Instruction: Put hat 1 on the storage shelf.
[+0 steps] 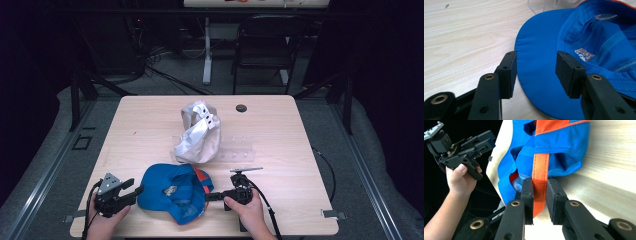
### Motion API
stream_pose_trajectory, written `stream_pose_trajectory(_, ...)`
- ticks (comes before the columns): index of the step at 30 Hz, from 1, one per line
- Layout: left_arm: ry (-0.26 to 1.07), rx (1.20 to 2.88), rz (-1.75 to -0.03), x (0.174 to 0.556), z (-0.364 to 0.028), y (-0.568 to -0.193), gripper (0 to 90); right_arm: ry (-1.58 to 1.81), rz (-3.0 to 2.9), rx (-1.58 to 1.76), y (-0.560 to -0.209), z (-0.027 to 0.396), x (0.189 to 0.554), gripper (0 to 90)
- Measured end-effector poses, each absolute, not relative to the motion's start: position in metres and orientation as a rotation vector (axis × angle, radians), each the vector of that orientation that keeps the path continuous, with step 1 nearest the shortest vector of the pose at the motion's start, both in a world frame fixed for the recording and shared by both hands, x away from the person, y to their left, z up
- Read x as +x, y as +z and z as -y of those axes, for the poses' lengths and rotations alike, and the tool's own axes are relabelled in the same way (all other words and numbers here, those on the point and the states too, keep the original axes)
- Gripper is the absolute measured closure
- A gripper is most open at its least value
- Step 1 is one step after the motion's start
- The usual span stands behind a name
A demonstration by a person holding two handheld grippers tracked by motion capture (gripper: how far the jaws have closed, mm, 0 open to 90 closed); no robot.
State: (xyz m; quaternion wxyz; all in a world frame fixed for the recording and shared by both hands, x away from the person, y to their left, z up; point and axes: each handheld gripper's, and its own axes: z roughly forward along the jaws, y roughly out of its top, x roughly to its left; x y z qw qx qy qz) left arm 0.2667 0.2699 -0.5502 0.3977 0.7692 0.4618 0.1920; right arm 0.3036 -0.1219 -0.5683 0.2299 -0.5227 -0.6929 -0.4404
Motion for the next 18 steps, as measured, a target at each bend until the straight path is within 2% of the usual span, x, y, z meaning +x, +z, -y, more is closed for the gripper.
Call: stream_pose_trajectory(18,0.49,1.95,-1.164,0.267,-0.272,-0.549,52.4,-1.211,1.87,-1.635,-0.551,0.177,0.307,77.6)
